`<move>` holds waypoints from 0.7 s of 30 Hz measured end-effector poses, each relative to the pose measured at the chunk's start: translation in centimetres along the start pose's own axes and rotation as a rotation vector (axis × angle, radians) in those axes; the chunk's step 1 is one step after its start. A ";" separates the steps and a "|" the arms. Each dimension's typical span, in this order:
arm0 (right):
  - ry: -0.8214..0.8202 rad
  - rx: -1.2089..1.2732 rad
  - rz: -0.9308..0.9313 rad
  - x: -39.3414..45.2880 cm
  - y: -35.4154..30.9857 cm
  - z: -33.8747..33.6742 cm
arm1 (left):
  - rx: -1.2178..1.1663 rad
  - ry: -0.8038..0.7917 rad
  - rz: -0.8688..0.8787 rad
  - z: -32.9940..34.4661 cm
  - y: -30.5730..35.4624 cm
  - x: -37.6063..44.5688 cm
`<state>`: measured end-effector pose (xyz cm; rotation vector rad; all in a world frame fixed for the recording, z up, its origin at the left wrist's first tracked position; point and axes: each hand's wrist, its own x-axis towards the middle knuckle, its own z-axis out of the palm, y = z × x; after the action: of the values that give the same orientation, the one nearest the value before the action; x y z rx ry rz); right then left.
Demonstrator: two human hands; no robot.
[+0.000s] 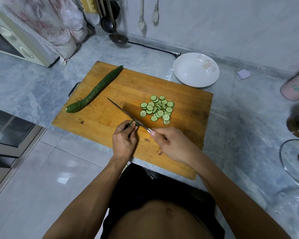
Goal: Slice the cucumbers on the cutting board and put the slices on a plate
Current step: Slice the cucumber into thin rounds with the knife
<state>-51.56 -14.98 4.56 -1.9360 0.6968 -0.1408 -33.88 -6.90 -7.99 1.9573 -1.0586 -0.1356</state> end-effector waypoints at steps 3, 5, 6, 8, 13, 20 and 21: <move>-0.027 0.025 0.028 0.5 -0.3 -0.5 | 0.001 -0.010 -0.010 0.1 -0.3 0.0; -0.034 0.010 0.033 0.9 -0.3 -0.3 | 0.009 -0.008 -0.010 0.2 -0.3 0.0; -0.035 0.001 0.033 1.2 -0.2 0.1 | 0.016 -0.007 -0.010 0.2 -0.2 0.1; -0.029 -0.016 0.039 1.9 0.1 0.8 | 0.034 -0.006 -0.014 0.1 -0.1 0.0; 0.026 -0.026 0.090 2.7 0.7 1.5 | 0.024 0.000 -0.006 -0.1 0.2 0.1; 0.071 0.019 0.061 2.4 1.6 0.4 | -0.023 0.037 -0.015 -0.3 0.7 0.1; 0.070 0.027 0.070 2.2 1.6 0.1 | -0.033 0.039 -0.028 -0.3 0.7 0.1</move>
<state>-50.35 -16.56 2.71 -1.8858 0.8045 -0.1746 -34.16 -6.95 -7.30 1.9384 -0.9981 -0.1285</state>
